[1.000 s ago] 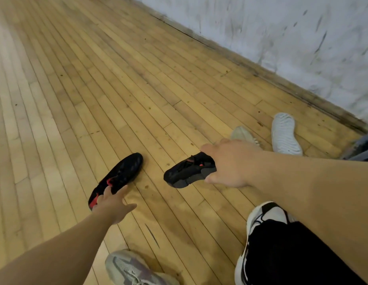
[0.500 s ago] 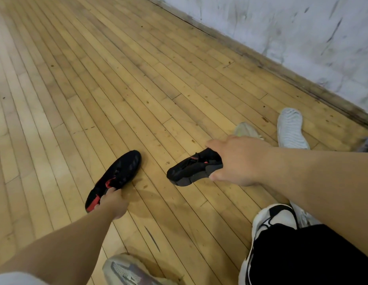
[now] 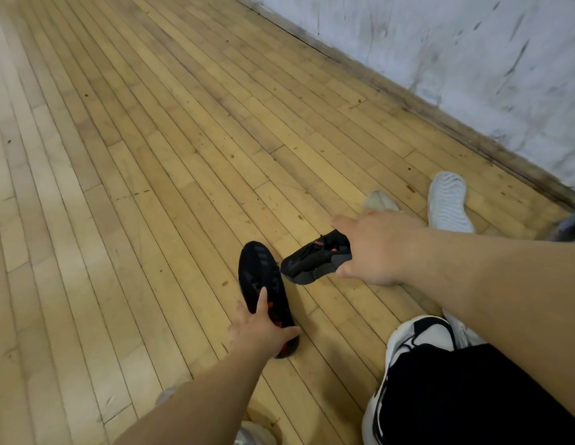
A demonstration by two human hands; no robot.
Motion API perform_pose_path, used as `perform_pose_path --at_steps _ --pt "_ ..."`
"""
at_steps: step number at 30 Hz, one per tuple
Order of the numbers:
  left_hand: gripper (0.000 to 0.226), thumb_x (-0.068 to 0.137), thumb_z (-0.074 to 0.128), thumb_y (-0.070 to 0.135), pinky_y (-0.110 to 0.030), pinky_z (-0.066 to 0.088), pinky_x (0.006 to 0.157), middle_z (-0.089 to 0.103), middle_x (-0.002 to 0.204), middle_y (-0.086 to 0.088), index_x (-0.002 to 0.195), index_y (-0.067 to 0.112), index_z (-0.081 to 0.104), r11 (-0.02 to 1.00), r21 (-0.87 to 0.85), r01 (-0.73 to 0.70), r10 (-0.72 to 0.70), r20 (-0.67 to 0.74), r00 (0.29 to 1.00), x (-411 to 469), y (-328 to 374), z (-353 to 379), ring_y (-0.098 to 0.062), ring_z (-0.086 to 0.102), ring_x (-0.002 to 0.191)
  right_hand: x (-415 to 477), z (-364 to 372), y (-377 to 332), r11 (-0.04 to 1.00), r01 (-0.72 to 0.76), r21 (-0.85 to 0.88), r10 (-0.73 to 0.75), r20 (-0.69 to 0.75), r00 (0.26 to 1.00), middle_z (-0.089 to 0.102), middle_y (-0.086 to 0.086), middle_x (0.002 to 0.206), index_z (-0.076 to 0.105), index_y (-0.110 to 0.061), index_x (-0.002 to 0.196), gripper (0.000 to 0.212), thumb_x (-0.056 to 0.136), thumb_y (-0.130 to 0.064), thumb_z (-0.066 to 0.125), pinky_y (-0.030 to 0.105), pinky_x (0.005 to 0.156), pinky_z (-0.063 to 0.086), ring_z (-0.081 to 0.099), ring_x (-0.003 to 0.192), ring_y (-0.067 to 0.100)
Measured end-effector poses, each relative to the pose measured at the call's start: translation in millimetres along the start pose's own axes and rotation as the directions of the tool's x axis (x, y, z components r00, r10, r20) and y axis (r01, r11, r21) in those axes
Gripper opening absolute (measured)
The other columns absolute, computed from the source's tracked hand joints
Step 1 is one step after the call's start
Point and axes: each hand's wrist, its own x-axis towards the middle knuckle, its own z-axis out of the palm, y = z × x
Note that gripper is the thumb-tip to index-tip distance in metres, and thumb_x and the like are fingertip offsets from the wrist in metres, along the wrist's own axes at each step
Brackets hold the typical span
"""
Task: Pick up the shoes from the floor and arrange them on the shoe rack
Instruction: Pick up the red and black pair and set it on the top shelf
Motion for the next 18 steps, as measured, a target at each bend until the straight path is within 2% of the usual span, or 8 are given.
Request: perform_pose_path --at_steps 3,5,7,10,13,15,18 --pt "0.130 0.064 0.071 0.081 -0.056 0.042 0.110 0.012 0.159 -0.012 0.152 0.054 -0.022 0.995 -0.085 0.048 -0.048 0.006 0.999 -1.1 12.6 18.6 -0.043 0.035 0.137 -6.7 2.3 9.8 0.999 -0.045 0.023 0.045 -0.005 0.999 0.053 0.010 0.125 0.035 -0.030 0.149 0.069 0.091 -0.057 0.060 0.039 0.086 0.050 0.052 0.105 0.027" --pt "0.127 0.070 0.072 0.072 -0.054 0.046 0.106 0.019 0.154 -0.016 0.151 0.052 -0.023 0.988 -0.123 0.088 -0.093 -0.032 0.995 -0.3 22.1 24.4 -0.041 0.044 0.127 -9.1 4.5 17.3 0.993 -0.098 0.062 0.100 -0.025 0.995 0.053 0.011 0.123 0.040 -0.029 0.144 0.063 0.091 -0.056 0.060 0.040 0.085 0.052 0.050 0.101 0.027" --pt "0.122 0.072 0.071 0.064 -0.055 0.052 0.098 0.024 0.149 -0.014 0.153 0.052 -0.020 0.971 -0.205 0.120 -0.127 -0.021 0.992 -1.2 32.1 23.0 -0.040 0.050 0.118 -10.8 4.1 26.8 0.986 -0.146 0.076 0.149 -0.034 0.988 0.054 0.011 0.119 0.043 -0.026 0.137 0.058 0.090 -0.055 0.060 0.042 0.083 0.053 0.048 0.100 0.027" --pt "0.116 0.075 0.071 0.062 -0.057 0.050 0.102 0.025 0.153 -0.014 0.156 0.050 -0.011 0.888 -0.442 0.127 -0.133 0.018 0.991 -12.2 59.8 9.4 -0.041 0.046 0.126 -19.1 -5.0 46.3 0.969 -0.186 0.161 0.203 -0.092 0.975 0.056 0.010 0.115 0.043 -0.026 0.135 0.058 0.087 -0.054 0.060 0.040 0.076 0.051 0.055 0.101 0.029" --pt "0.115 0.071 0.070 0.064 -0.056 0.049 0.105 0.037 0.155 -0.009 0.157 0.050 -0.006 0.807 -0.590 -0.001 -0.010 -0.014 1.000 -38.6 102.8 -15.3 -0.038 0.047 0.131 -41.4 -20.6 71.0 0.925 -0.214 0.315 0.271 -0.151 0.951 0.059 0.006 0.111 0.044 -0.025 0.137 0.061 0.085 -0.052 0.062 0.036 0.073 0.052 0.058 0.094 0.026" --pt "0.110 0.079 0.075 0.051 -0.053 0.046 0.108 0.037 0.157 -0.005 0.160 0.045 0.001 0.729 -0.674 -0.122 0.128 -0.041 0.991 -62.8 135.3 -35.4 -0.035 0.045 0.135 -63.7 -35.0 89.9 0.879 -0.234 0.417 0.341 -0.204 0.918 0.060 0.006 0.116 0.044 -0.027 0.138 0.066 0.082 -0.056 0.062 0.037 0.075 0.054 0.060 0.094 0.027" --pt "0.112 0.076 0.079 0.049 -0.046 0.048 0.105 0.040 0.153 -0.001 0.161 0.044 0.006 0.625 -0.706 -0.333 0.341 -0.137 0.930 -106.1 187.6 -69.9 -0.028 0.050 0.129 -108.6 -63.7 120.6 0.820 -0.210 0.533 0.432 -0.336 0.837 0.059 0.003 0.111 0.046 -0.031 0.129 0.061 0.078 -0.059 0.065 0.036 0.069 0.052 0.060 0.090 0.026"
